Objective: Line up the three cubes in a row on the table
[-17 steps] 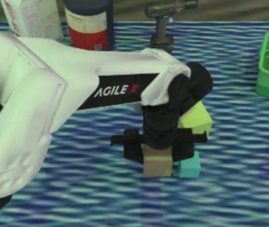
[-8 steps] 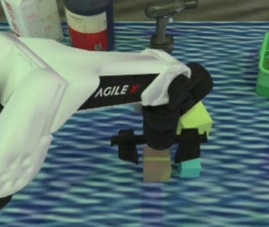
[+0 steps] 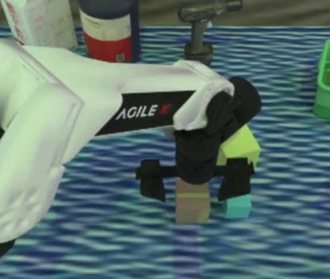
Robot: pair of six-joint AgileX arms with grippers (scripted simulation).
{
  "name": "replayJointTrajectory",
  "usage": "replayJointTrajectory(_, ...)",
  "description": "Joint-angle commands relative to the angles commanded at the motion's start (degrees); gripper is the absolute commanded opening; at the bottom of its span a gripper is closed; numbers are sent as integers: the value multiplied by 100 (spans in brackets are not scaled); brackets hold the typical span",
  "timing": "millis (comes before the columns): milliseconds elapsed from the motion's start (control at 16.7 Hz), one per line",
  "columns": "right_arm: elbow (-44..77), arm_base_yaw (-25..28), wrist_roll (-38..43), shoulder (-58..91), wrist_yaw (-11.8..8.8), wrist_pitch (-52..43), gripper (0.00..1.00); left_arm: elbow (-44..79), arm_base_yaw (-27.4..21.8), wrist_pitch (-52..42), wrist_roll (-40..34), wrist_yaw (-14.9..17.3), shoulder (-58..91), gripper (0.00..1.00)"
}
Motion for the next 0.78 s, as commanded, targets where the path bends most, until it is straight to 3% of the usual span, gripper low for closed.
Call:
replayJointTrajectory(540,0,0,0,0,0,0,100,873,72,-1242,-21,7,-367,100)
replayJointTrajectory(780,0,0,0,0,0,0,100,964,90,-1373,-30,-4,-408,100)
